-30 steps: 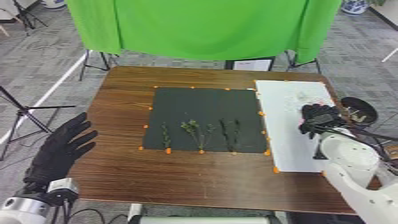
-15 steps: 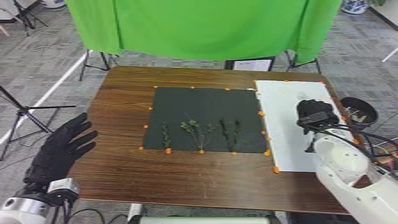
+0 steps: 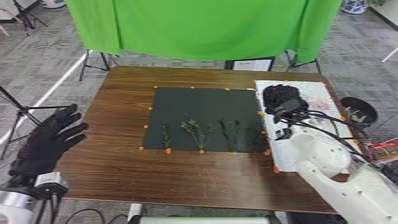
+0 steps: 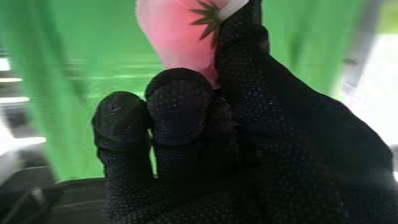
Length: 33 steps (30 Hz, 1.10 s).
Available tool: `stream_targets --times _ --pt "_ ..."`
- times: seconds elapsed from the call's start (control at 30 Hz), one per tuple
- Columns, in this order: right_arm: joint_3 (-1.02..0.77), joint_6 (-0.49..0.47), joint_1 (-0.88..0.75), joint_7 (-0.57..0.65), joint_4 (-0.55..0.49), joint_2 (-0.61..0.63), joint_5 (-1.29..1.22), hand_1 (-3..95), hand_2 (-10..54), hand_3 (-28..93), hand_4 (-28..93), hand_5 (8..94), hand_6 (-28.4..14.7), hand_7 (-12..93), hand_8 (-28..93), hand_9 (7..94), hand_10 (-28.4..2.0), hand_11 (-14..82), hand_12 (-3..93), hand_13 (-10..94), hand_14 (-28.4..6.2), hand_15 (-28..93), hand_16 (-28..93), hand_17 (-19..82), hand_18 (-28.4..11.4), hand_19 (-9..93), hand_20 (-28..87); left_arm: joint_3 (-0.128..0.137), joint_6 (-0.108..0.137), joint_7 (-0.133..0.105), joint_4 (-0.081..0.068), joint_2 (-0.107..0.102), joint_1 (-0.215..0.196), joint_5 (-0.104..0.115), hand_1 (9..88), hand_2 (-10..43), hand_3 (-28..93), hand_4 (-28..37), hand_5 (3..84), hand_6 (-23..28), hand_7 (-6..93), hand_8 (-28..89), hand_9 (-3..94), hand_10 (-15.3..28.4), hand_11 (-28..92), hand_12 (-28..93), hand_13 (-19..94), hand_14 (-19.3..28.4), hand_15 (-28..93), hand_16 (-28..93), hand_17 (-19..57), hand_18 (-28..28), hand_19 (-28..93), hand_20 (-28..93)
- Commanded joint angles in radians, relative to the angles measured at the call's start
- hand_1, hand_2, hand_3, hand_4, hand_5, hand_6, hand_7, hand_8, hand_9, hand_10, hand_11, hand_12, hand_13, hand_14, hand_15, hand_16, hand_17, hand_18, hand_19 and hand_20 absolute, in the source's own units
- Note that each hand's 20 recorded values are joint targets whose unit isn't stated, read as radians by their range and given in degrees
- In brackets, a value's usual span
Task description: Arrange flowers
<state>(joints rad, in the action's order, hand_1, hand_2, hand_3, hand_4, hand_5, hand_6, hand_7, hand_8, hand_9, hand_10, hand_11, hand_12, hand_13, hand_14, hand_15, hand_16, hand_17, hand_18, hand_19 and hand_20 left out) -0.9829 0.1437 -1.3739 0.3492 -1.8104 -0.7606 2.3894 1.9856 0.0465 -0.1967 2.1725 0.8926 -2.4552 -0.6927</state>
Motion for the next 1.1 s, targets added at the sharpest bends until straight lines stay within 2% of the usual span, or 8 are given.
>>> stream_targets --times 0.03,0.2,0.43,0.47,0.53,0.77,0.97,1.1 --pt "0.185 -0.013 0.191 -0.137 -0.029 -0.241 -0.006 53.1 -9.5 85 -28 66.1 2.0 55 5 82.8 -4.9 20.5 52.1 75 -2.6 66 43 38 -18.9 87 54 0.036 -0.002 0.003 0.008 -0.026 -0.004 0.005 24.0 -4.7 68 -28.2 25.5 3.6 19.3 -10 19.7 10.8 18 20 17 15.3 25 3 -11.6 24.0 38 8" --pt "0.292 -0.067 0.212 -0.178 0.020 -0.364 0.025 52.9 -9.5 85 -28 66.2 2.2 55 5 82.9 -4.7 20.3 52.2 75 -2.7 66 43 38 -18.9 87 54 0.023 0.001 0.002 -0.004 -0.034 0.018 0.006 23.9 -4.8 68 -28.1 25.4 3.5 19.3 -10 19.7 10.8 18 20 16 15.3 25 3 -11.6 24.0 38 9" --pt "0.423 -0.088 0.253 -0.230 0.123 -0.449 0.084 52.7 -9.5 85 -28 66.1 2.4 55 4 83.2 -4.4 20.0 51.9 75 -3.2 67 43 38 -19.1 87 54 0.019 0.019 -0.011 -0.002 -0.039 0.013 0.005 24.0 -4.7 68 -28.2 25.4 3.5 19.1 -10 19.8 10.8 18 20 16 15.3 25 3 -11.6 24.0 38 9" --pt "0.446 -0.069 0.265 -0.232 0.143 -0.458 0.092 52.8 -9.5 85 -28 66.1 2.4 55 4 83.3 -4.4 19.9 51.9 75 -3.3 67 43 38 -19.1 88 54 0.015 0.022 -0.016 -0.004 -0.041 0.013 0.005 23.9 -4.7 68 -28.2 25.4 3.5 19.1 -10 19.8 10.8 18 20 16 15.3 25 3 -11.6 24.0 38 9" --pt "0.465 -0.077 0.274 -0.227 0.162 -0.480 0.103 52.7 -9.5 85 -28 66.1 2.6 55 4 83.5 -4.2 19.7 51.7 75 -3.4 68 43 38 -19.1 88 54 0.012 0.020 -0.011 -0.004 -0.044 0.019 0.006 23.9 -4.8 68 -28.2 25.5 3.5 19.0 -10 19.8 10.8 18 20 16 15.3 25 3 -11.6 23.9 38 9" --pt "0.535 -0.047 0.320 -0.189 0.236 -0.525 0.139 52.8 -9.5 85 -28 66.0 3.1 55 4 83.9 -3.9 19.0 51.9 74 -3.6 70 42 38 -18.9 88 55 -0.018 0.026 -0.008 -0.018 -0.075 0.058 0.003 23.9 -4.8 68 -28.2 25.5 3.5 19.0 -10 19.8 10.8 18 20 16 15.2 25 3 -11.7 23.8 38 9" --pt "0.560 -0.018 0.338 -0.157 0.285 -0.549 0.165 53.0 -9.5 84 -28 65.9 3.3 55 4 84.1 -3.5 17.7 51.1 74 -3.6 71 41 38 -19.0 88 55 -0.039 0.018 0.000 -0.028 -0.088 0.084 0.004 23.8 -4.8 68 -28.2 25.6 3.5 18.9 -10 19.9 10.9 18 20 16 15.2 24 3 -12.2 23.4 37 9" --pt "0.582 -0.009 0.350 -0.114 0.319 -0.557 0.189 53.0 -9.5 83 -28 65.7 3.6 55 4 84.2 -3.2 17.2 51.0 74 -3.7 71 41 38 -19.1 89 55 -0.062 0.007 0.008 -0.042 -0.101 0.116 0.007 23.9 -4.8 68 -28.2 25.6 3.5 18.9 -10 19.9 10.9 17 20 16 15.3 24 3 -12.2 23.3 37 9"
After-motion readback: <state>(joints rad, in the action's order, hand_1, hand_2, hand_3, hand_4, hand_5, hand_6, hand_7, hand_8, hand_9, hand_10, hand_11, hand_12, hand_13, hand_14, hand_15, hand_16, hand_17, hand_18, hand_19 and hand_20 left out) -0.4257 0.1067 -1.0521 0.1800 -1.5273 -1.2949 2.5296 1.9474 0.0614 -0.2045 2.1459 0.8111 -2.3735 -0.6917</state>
